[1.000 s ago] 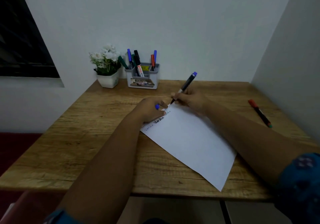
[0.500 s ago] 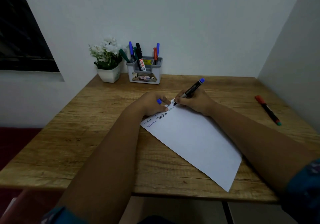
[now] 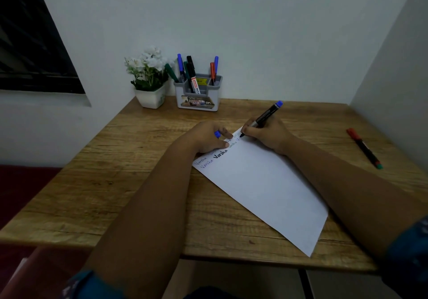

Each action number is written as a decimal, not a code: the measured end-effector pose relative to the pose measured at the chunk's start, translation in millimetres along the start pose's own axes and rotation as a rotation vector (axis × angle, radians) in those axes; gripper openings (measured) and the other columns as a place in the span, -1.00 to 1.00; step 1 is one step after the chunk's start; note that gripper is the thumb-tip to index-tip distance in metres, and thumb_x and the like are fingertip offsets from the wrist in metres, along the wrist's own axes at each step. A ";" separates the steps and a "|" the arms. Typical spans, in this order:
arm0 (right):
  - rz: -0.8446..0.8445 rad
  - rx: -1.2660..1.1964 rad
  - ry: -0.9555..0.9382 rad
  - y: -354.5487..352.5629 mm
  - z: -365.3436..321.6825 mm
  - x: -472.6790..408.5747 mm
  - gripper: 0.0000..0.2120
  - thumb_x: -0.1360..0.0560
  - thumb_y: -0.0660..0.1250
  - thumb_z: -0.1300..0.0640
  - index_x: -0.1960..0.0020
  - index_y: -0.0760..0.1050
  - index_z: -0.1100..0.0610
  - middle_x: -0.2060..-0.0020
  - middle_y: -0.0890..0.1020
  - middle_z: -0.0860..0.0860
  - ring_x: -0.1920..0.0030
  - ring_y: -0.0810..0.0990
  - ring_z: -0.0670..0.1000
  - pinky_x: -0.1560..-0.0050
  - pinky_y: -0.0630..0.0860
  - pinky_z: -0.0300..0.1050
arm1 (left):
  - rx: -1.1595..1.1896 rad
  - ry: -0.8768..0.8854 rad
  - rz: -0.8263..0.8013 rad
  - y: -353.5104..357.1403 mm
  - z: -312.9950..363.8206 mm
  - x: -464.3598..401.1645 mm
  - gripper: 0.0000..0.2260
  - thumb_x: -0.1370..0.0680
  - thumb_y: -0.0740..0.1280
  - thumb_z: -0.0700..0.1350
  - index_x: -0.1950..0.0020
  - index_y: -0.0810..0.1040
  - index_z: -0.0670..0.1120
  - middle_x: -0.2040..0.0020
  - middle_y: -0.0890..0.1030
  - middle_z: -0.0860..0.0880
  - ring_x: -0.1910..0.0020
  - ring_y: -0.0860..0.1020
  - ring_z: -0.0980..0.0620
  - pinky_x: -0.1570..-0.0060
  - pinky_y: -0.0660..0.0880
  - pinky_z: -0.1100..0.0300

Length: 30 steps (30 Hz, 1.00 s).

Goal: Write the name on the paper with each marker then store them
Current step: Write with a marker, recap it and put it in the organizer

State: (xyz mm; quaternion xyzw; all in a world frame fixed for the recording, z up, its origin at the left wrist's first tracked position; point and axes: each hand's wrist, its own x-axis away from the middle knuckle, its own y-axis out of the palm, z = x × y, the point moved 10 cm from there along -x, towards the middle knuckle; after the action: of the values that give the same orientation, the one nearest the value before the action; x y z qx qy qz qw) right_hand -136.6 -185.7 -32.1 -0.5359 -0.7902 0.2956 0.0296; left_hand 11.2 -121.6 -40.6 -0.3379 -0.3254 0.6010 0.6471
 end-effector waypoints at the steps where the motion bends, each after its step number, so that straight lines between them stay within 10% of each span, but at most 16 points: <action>1: 0.009 -0.009 0.001 -1.4 0.6 -0.3 -0.88 -0.43 0.45 0.20 0.28 0.62 0.06 0.34 0.66 -0.07 0.29 0.58 -0.14 0.21 0.49 -0.23 | 0.002 0.001 -0.001 -0.2 0.2 0.2 -0.68 -0.51 0.42 -0.06 -0.26 0.57 0.05 -0.39 0.47 -0.01 -0.22 0.46 0.01 -0.05 0.33 0.24; 30: 0.030 0.109 -0.017 -3.5 -1.0 -1.6 -0.93 -0.44 0.43 0.17 0.20 0.65 0.14 0.41 0.61 -0.21 0.36 0.52 -0.30 0.35 0.36 -0.48 | 0.007 -0.012 -0.002 -1.3 0.6 1.3 -0.68 -0.52 0.41 -0.06 -0.27 0.57 0.04 -0.37 0.48 -0.03 -0.24 0.46 -0.03 -0.02 0.32 0.25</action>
State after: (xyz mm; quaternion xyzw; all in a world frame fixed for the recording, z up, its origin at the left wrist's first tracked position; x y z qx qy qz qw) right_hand -138.5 -187.5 -29.1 -0.5428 -0.7651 0.3431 0.0475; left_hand 11.5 -120.4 -39.2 -0.3319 -0.3275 0.6035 0.6468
